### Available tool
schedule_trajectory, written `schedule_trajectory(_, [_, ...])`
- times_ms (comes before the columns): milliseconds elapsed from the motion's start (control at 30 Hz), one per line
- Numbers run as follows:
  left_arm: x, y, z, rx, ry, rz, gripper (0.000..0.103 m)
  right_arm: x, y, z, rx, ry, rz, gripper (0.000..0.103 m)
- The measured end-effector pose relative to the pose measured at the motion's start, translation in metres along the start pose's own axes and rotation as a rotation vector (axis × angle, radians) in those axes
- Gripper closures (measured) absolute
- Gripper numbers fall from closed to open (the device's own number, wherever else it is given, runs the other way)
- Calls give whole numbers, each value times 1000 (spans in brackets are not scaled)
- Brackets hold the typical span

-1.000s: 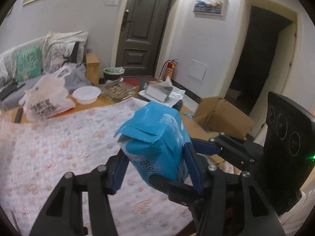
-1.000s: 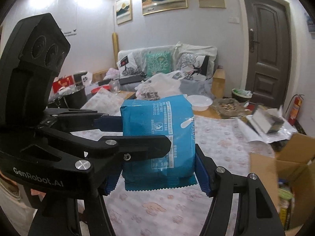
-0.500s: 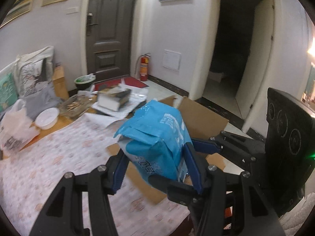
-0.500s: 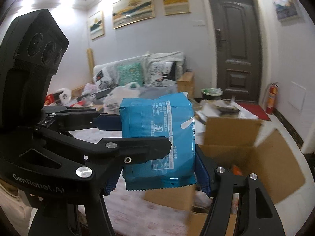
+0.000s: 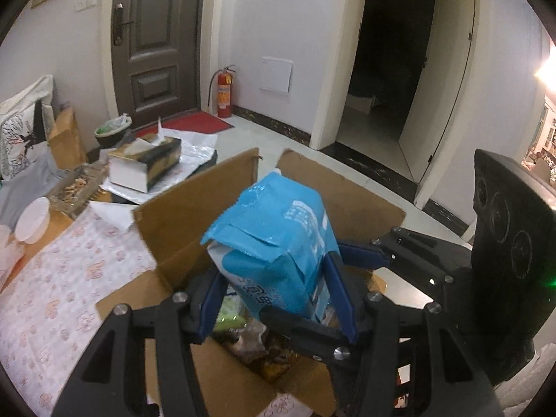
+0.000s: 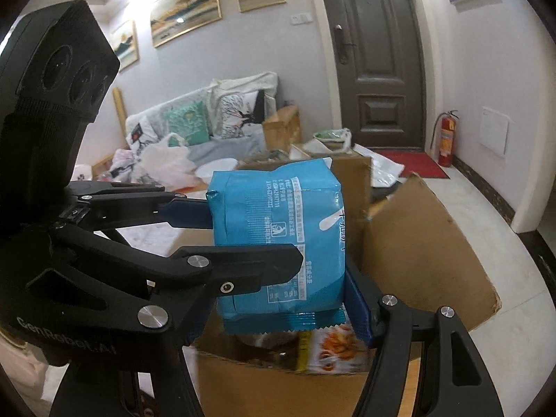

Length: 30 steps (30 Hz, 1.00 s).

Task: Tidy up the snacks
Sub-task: 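Carry the blue pack into the box and open the right gripper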

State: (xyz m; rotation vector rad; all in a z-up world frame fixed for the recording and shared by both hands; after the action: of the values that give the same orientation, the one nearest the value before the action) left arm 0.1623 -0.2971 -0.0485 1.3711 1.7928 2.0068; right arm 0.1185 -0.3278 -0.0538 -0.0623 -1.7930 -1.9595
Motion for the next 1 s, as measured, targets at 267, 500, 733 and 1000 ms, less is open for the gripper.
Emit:
schedule_trajectory(267, [-22, -12, 8, 17, 14, 36, 36, -15, -17, -15, 27, -46, 57, 40])
schedule_trajectory(500, [-8, -5, 20, 26, 38, -5, 23, -15, -14, -11, 36, -51, 45, 37])
schedule_trajectory(733, [39, 2, 30, 18, 146, -114, 12, -3, -5, 0, 45, -51, 21, 34])
schedule_trajectory(1000, [132, -3, 59, 71, 412, -326, 1, 25, 23, 32, 93, -7, -106, 22])
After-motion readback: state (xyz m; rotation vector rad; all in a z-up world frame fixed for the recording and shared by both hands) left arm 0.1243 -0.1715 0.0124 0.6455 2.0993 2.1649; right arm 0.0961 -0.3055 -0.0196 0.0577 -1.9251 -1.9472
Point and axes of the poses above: each gripper's, at about its wrist camera, not at the fingertips, and x roughly against the way its jaws point, z to its left, y to its top, the point moved 9 cm from there along -x, roughly the way its jaws point, and after that the axes turned 11 degrees about -z, right-handed, at the moved point
